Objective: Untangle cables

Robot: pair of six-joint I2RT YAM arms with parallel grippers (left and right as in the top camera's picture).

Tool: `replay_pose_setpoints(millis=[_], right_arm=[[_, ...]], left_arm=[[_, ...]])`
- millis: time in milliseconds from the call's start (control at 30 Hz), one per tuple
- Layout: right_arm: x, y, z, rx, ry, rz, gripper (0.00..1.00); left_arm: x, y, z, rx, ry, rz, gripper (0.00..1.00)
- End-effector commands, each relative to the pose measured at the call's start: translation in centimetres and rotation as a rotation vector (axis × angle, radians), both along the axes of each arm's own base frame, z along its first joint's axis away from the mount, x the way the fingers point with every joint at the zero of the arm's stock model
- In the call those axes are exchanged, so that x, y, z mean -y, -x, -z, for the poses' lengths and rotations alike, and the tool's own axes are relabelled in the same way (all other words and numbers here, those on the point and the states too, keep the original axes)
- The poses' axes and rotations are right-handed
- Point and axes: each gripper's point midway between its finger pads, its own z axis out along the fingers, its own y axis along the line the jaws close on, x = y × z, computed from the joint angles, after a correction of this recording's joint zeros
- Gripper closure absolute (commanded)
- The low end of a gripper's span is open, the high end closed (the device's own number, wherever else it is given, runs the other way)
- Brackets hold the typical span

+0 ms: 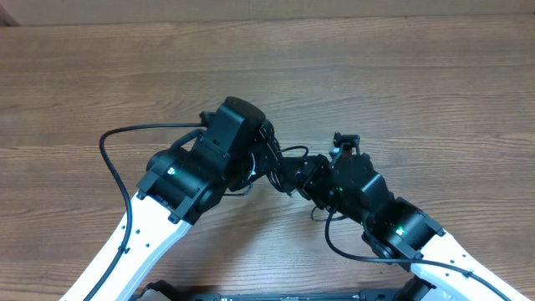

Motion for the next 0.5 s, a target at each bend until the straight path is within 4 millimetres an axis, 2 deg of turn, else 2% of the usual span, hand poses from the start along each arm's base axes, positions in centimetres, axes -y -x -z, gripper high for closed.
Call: replay_pose_setpoints(millis=[0, 133, 200, 300, 367, 467], right_arm=[[-1.3, 0.8, 0.8, -0.028, 0.006, -0.09, 0.96], [-1.9, 1.1, 1.8, 0.009, 0.066, -0.17, 0.93], [-1.9, 1.0, 1.7, 0.064, 0.101, -0.205, 0.81], [-1.6, 0.8, 1.0, 0.174, 0.148, -0.251, 0.49], [-1.0, 0.6, 0.4, 0.24, 0.185, -0.268, 0.18], [0.8, 0.1, -0.1, 0.285, 0.232, -0.245, 0.02]], left_arm=[[0.8, -0.4, -1.3, 0.002, 0.076, -0.023, 0.96], [0.4, -0.7, -1.2, -0.028, 0.102, -0.111, 0.96], [0.2, -0.9, -1.2, -0.04, 0.114, -0.154, 0.96], [0.0, -1.0, -1.2, -0.041, 0.117, -0.182, 0.95], [-0.3, -1.2, -1.1, -0.036, 0.106, -0.193, 0.96], [-0.6, -1.2, -1.0, -0.035, 0.096, -0.211, 0.96]])
